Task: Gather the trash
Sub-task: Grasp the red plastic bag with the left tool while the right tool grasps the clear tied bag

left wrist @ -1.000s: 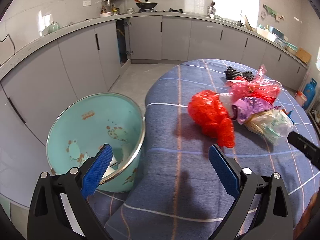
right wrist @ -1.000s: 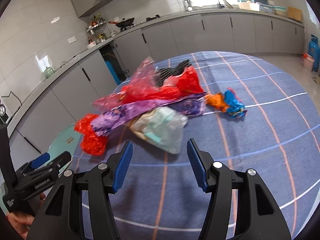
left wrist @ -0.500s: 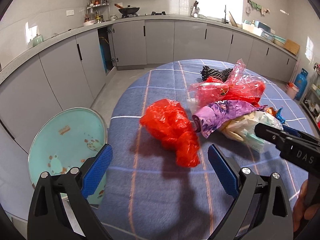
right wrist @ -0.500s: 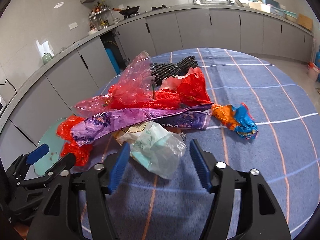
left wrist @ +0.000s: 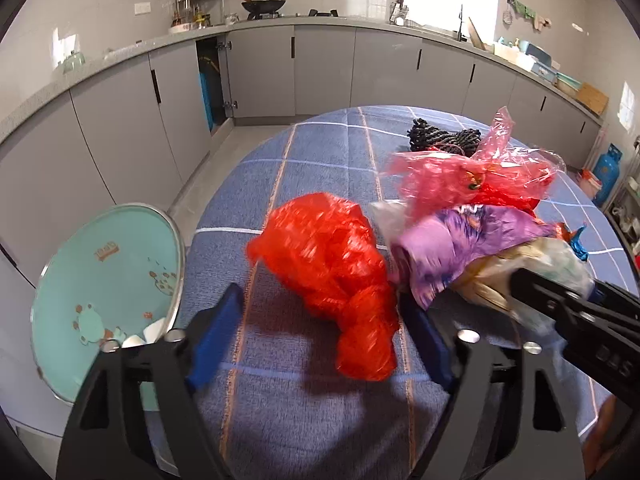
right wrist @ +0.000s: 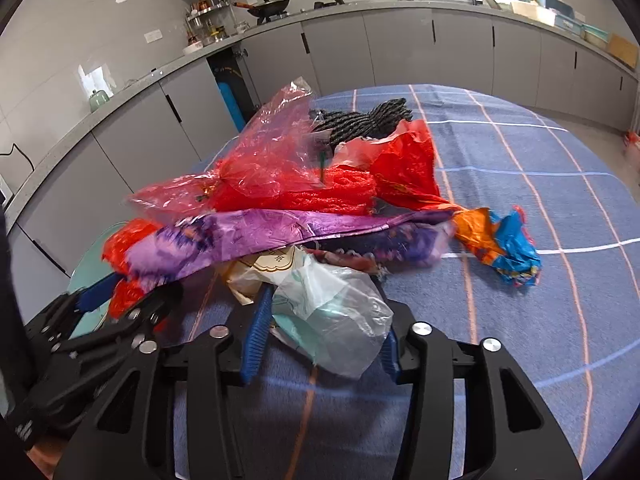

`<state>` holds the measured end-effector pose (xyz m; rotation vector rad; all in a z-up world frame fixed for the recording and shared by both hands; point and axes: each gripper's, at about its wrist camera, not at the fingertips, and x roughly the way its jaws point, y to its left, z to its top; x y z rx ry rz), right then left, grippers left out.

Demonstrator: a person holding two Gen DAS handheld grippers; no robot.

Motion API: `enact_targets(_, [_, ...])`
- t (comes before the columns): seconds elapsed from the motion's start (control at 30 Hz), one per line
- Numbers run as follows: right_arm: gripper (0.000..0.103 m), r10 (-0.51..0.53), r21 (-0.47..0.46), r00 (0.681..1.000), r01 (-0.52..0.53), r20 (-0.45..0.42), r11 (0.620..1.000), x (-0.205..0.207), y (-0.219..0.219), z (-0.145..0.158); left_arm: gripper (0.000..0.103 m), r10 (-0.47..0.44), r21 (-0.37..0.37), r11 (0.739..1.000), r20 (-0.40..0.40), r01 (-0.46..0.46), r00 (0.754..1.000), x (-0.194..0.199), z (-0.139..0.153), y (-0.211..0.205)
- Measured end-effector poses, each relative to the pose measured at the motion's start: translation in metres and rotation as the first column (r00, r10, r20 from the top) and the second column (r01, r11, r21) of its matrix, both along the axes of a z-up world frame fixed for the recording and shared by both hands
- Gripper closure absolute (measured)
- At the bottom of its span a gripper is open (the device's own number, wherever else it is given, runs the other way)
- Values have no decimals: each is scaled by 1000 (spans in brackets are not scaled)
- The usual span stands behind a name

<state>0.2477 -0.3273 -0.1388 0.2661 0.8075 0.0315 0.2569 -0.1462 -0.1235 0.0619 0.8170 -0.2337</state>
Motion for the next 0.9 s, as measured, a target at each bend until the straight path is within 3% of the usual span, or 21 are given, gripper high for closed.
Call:
enact_targets(0.33, [68, -38, 97, 999, 35, 31, 995, -43, -15, 20, 79, -5, -62, 998, -20, 4, 1000, 2, -4, 12])
enact_targets(0.9, [70, -13, 129, 990, -5, 139, 992, -73, 12, 55, 83, -40, -72, 996, 90, 46, 995, -54, 36, 39])
